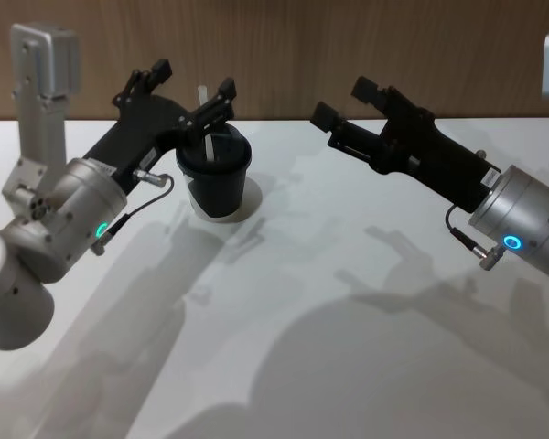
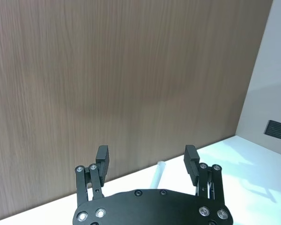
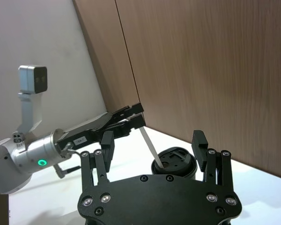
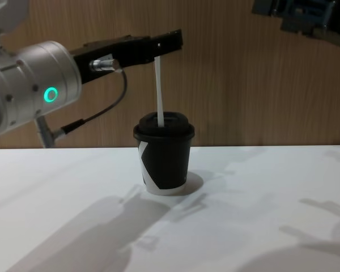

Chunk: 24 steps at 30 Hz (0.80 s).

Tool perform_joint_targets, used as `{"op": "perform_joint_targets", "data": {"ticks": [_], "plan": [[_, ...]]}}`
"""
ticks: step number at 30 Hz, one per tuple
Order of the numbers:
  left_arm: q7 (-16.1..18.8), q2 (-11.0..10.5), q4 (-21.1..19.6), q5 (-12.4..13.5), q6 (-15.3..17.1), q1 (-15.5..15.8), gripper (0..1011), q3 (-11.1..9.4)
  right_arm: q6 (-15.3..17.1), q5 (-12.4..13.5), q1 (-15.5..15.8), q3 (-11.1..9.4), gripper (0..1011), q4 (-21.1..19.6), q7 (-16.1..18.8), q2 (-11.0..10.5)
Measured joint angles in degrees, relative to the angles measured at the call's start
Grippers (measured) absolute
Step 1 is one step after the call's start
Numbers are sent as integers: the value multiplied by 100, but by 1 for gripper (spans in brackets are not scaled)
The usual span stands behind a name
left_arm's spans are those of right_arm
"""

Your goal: Pick up the straw with one hand, pass it to the other hand, and insert it into the cup.

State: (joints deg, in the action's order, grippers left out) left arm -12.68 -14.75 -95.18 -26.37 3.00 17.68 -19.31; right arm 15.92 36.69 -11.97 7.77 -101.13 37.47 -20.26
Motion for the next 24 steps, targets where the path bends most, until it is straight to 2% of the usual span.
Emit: {"op": "perform_joint_targets", "data": {"ticks": [12, 24], "plan": [[-154, -249, -599, -194, 16, -557, 1002, 242, -1, 0, 23, 7, 1001, -17, -17, -2], [-420, -523, -972, -539, 13, -1004, 1002, 446, 37, -45, 255, 47, 1001, -268, -254, -31]]}}
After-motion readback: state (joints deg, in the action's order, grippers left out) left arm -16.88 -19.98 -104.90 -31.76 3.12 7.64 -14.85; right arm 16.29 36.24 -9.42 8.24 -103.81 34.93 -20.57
